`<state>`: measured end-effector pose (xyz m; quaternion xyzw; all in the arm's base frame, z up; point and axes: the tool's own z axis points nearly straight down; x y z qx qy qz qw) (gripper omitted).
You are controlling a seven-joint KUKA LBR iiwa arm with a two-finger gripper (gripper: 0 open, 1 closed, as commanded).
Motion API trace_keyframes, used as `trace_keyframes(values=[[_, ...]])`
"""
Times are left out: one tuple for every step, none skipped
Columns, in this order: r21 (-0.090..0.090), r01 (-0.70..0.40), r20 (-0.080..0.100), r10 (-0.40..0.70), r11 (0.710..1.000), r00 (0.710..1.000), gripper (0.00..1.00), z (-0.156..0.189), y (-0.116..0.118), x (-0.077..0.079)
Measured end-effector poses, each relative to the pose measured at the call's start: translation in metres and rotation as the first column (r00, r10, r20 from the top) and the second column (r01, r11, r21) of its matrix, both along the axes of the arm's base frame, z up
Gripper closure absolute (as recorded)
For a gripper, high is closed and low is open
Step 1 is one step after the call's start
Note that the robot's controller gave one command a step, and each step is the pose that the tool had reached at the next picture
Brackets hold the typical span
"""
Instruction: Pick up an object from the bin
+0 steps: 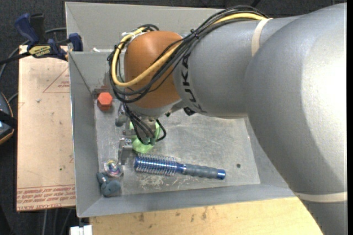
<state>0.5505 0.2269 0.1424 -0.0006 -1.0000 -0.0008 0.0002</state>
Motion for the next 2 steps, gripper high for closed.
trace_keyframes(values=[[-0.004, 0.053, -0.008, -0.053, 0.999, 0.999, 0.0, -0.0626, -0.0506, -0.0369], [0.0, 0.05, 0.0, -0.05, 0.999, 0.999, 1.0, -0.059, -0.0478, -0.0341]])
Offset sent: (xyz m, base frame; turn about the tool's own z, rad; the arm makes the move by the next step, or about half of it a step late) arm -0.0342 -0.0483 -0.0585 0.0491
